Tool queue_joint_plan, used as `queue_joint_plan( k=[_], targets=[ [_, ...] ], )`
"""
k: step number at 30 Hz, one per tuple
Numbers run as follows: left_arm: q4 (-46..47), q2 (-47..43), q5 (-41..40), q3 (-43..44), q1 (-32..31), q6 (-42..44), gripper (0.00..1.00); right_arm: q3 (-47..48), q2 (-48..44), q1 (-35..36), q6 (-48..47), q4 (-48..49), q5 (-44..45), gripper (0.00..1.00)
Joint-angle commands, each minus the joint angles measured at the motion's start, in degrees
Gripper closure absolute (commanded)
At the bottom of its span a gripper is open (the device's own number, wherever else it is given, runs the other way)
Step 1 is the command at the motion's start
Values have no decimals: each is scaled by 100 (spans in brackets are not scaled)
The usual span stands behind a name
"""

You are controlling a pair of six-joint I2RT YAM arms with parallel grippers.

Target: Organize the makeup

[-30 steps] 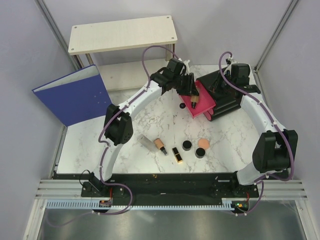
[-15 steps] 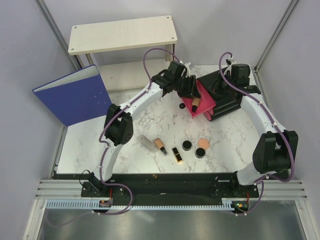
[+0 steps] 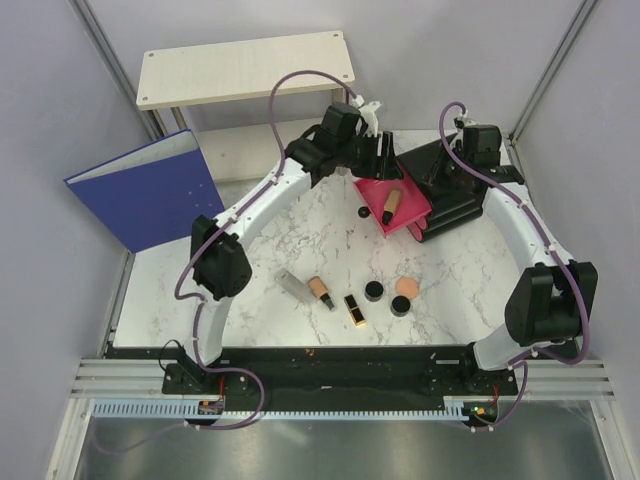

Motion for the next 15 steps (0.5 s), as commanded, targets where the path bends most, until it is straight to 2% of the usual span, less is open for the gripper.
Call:
queue_joint_plan(
  k=[1, 4, 8, 15],
  targets=[
    [11, -1237, -375, -207, 29, 1003, 30, 17, 306, -7, -330, -1768, 809, 100],
    [-41, -1912, -902, -1014, 90, 1381, 24, 202, 192, -16, -339, -1813, 1187, 100],
    [-85, -2608, -1491, -2506, 204, 1664, 20, 299, 104, -34, -348, -1848, 1802, 100],
    [-129, -3488, -1545, -4662, 257, 1541, 18, 194, 191, -52, -304, -1883, 2199, 100]
  ],
)
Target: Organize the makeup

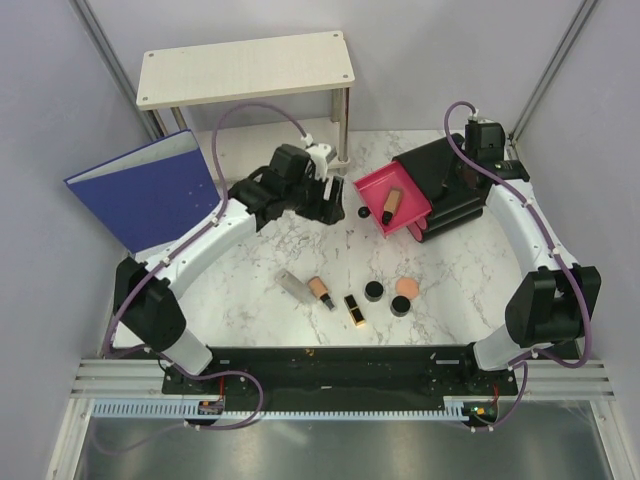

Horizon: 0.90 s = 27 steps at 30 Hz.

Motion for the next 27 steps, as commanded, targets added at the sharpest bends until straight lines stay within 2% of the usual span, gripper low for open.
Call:
queue_joint_plan(
  k=[1, 4, 7, 18, 23, 27],
  targets=[
    [-223, -317, -142, -1090, -12, 284, 18, -254, 272, -43, -116, -995, 452, 100],
    [-328, -475, 34, -1854, -12, 354, 18, -316, 325, -34, -124, -987, 390, 100],
    [-547, -467, 219, -2084, -12, 311, 18, -342, 369, -43, -169, -987, 355, 100],
    [-874, -185, 316, -2287, -29, 3, 20, -465, 404, -34, -133, -873, 92, 100],
    [-900, -817, -184, -2410, -29, 65, 19, -544, 396, -43, -142, -837, 13, 100],
    [-979, -1073, -133, -2611, -29, 266, 19, -580, 448, -34, -125, -794, -58, 100]
  ],
)
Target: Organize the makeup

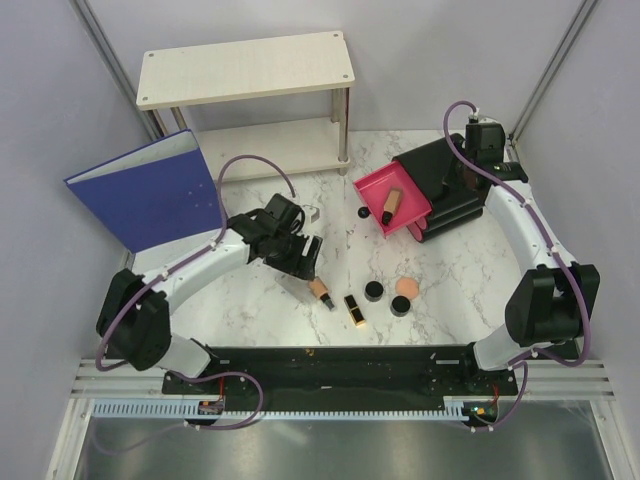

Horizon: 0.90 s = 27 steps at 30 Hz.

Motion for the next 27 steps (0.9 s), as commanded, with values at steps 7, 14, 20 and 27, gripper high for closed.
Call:
queue_joint_plan(
  k=[7, 14, 20, 27],
  targets=[
    [-179, -242, -30, -257, -95, 983, 19, -413, 525, -21, -20, -1110, -358, 100],
    [-303, 39, 155, -81, -165, 1344, 19, -422, 552, -12, -19, -1110, -420, 100],
    [-399, 66, -204, -2, -174, 495, 19, -466, 543, -12, 7, -1110, -464, 100],
    [-382, -330, -478, -177, -174, -625, 18, -484, 552, -21, 16, -1084, -464, 100]
  ],
)
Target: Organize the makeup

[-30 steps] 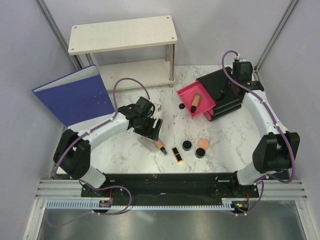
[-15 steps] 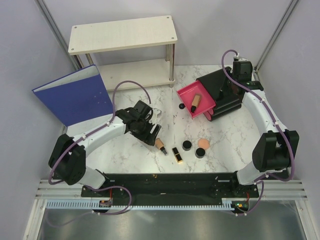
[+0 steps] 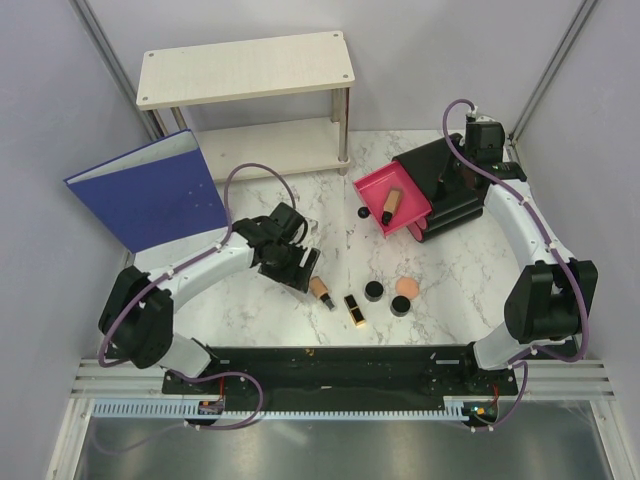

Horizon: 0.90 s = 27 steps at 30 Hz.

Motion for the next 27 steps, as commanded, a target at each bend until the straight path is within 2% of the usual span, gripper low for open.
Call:
queue_joint_plan(
  k=[1, 4, 5, 7, 8, 13, 15, 19, 27],
  targets=[
    [101, -393, -187, 32, -23, -643, 19, -475, 462, -10, -15, -1385, -64, 100],
    [302, -437, 110, -3, -67, 269, 19, -484, 462, -10, -24, -1368, -90, 100],
    [356, -463, 182, -20, -102, 908, 20, -501, 462, -1, -24, -1368, -99, 100],
    [400, -534, 496, -82, -138, 1631, 20, -502, 471, -10, -32, -1368, -99, 100],
    [400, -551, 577, -117, -138, 2339, 20, -510, 462, -10, -50, -1359, -99, 100],
    [260, -700, 858, -257, -155, 4162, 17, -572, 453, -1, -33, -1341, -108, 100],
    [268, -736, 990, -416, -155, 4577, 17, -607, 445, -1, -32, -1332, -117, 100],
    [400, -359, 693, -513, -155, 5140, 17, -660, 445, -10, -24, -1306, -117, 100],
    [576, 765, 456, -47, -155, 5335, 21, -598, 480, -1, -15, -1306, -293, 100]
  ],
)
